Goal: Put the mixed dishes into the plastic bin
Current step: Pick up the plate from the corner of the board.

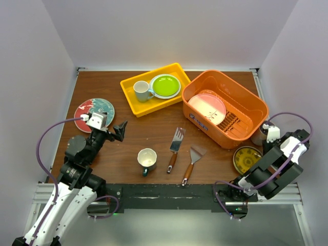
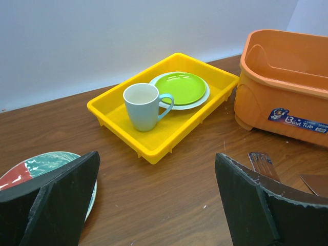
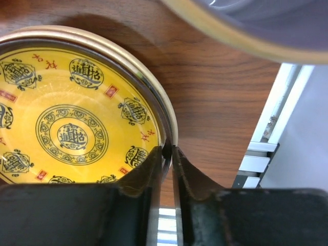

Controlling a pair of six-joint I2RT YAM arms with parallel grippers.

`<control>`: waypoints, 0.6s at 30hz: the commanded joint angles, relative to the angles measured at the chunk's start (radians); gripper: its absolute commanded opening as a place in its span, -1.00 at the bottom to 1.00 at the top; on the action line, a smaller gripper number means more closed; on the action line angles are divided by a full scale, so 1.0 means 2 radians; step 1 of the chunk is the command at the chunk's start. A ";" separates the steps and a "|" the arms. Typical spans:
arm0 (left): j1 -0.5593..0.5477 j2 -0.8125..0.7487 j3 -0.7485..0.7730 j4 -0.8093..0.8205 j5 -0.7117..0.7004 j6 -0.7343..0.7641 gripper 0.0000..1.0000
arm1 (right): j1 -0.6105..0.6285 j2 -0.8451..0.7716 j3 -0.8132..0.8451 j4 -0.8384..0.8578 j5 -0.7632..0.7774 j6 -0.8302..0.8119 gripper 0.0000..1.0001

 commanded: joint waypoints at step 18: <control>-0.002 0.002 0.001 0.020 0.006 -0.003 1.00 | -0.001 0.016 0.008 -0.010 -0.015 -0.003 0.12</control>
